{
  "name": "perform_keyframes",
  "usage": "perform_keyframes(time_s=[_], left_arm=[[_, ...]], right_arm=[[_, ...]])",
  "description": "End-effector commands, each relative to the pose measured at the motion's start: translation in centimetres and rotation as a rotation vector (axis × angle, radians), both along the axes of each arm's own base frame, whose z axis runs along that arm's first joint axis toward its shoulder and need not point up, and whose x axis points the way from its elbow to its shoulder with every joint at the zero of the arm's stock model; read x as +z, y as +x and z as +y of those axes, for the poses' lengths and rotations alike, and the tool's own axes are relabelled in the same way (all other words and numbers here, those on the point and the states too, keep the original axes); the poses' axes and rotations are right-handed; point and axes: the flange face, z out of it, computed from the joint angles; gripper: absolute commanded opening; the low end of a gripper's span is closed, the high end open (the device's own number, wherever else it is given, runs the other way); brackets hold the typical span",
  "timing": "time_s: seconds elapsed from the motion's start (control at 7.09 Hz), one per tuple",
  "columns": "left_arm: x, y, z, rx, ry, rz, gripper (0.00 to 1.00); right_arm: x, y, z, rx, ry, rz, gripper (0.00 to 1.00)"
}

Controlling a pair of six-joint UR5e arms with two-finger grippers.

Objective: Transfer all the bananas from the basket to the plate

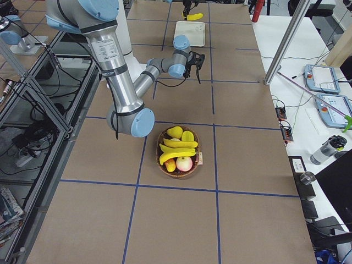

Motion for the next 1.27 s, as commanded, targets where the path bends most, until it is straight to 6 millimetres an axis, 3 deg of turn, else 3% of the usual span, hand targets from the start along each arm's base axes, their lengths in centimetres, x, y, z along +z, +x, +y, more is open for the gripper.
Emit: perform_keyframes(time_s=[0.0, 0.28, 0.42, 0.56, 0.85, 1.13], left_arm=[[1.7, 1.0, -0.6, -0.105, -0.052, 0.118, 0.08], [1.4, 1.7, -0.4, -0.071, -0.06, 0.14, 0.35], [1.4, 2.6, 0.1, -0.049, -0.058, 0.137, 0.74], [1.3, 2.5, 0.3, -0.049, -0.053, 0.135, 0.99], [0.9, 2.6, 0.3, -0.018, -0.017, 0.139, 1.0], [-1.3, 2.1, -0.6, -0.037, 0.015, 0.161, 1.0]], right_arm=[[0.0, 0.1, -0.1, 0.004, 0.001, 0.0, 1.0], [0.1, 0.0, 0.0, 0.004, 0.001, 0.001, 1.0], [0.0, 0.0, 0.0, 0.004, 0.001, 0.001, 1.0], [0.1, 0.0, 0.0, 0.004, 0.0, 0.003, 1.0], [0.0, 0.0, 0.0, 0.004, 0.001, 0.001, 1.0], [0.2, 1.2, -1.2, 0.015, -0.031, 0.047, 1.0]])
